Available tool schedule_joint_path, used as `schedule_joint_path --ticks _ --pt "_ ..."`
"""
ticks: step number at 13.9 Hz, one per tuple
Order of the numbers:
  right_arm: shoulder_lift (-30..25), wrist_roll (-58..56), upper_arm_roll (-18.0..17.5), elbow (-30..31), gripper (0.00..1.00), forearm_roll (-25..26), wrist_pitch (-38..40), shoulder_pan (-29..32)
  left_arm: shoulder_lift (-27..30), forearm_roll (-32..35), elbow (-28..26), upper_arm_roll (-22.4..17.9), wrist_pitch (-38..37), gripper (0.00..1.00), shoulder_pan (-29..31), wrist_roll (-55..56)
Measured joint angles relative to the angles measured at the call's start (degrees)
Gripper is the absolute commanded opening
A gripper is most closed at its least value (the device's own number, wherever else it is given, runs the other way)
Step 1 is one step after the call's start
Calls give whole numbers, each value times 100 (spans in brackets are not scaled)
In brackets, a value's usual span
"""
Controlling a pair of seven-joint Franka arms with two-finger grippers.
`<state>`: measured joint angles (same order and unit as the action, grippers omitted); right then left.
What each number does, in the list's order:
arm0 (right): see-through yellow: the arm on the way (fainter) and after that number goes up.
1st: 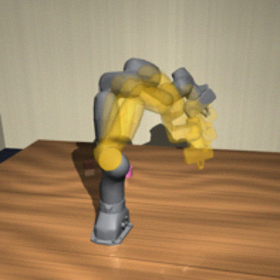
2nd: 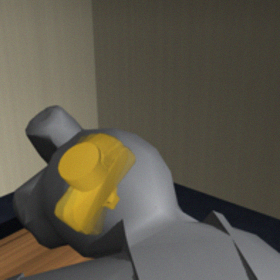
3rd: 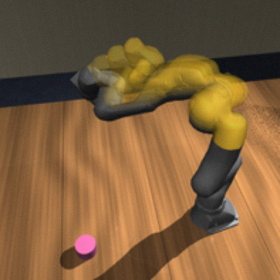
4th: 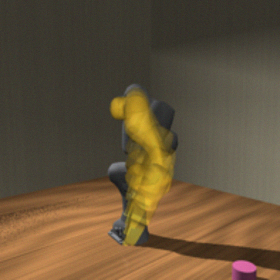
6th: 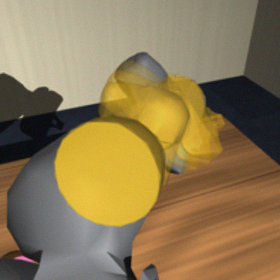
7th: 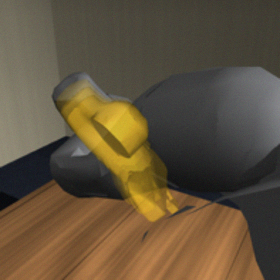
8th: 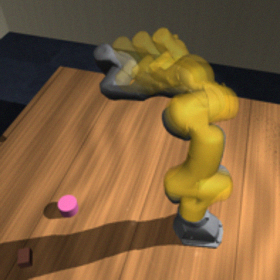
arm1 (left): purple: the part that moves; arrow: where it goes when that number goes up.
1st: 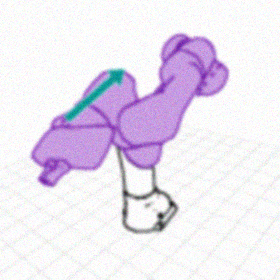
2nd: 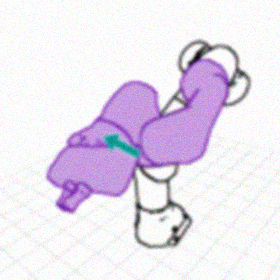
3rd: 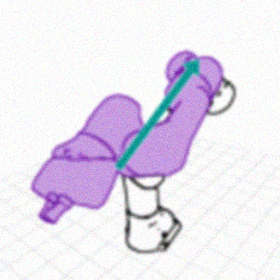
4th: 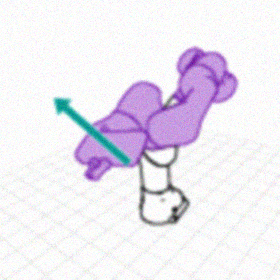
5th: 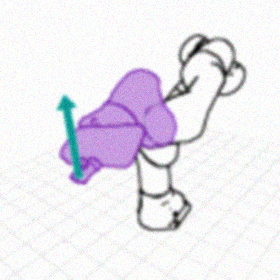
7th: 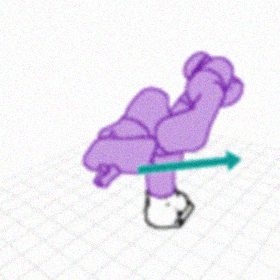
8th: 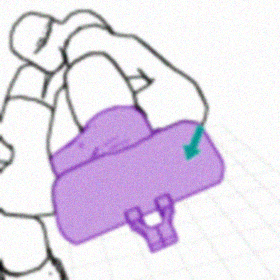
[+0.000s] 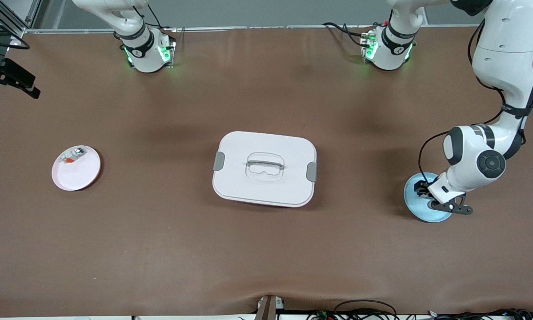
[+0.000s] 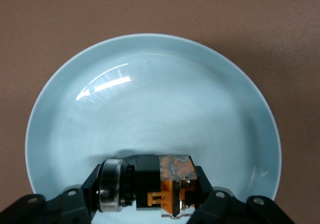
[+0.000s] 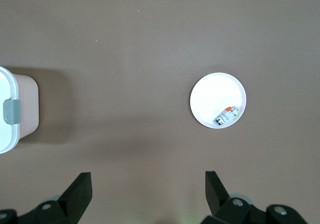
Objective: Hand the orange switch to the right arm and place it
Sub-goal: 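Lift the switch with the left gripper off the blue plate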
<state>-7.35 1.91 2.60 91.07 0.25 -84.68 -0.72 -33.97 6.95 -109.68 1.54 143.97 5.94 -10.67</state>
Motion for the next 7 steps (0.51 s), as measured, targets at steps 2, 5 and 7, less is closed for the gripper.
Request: schedule_joint_path --ticks 2,5,7 --pt "0 0 0 0 100 0 0 0 0 0 10 0 0 22 -1 0" --pt "0 0 0 0 100 0 0 0 12 0 41 0 0 22 -1 2" --pt "0 0 0 0 100 0 -1 0 57 0 83 0 4 22 -2 3"
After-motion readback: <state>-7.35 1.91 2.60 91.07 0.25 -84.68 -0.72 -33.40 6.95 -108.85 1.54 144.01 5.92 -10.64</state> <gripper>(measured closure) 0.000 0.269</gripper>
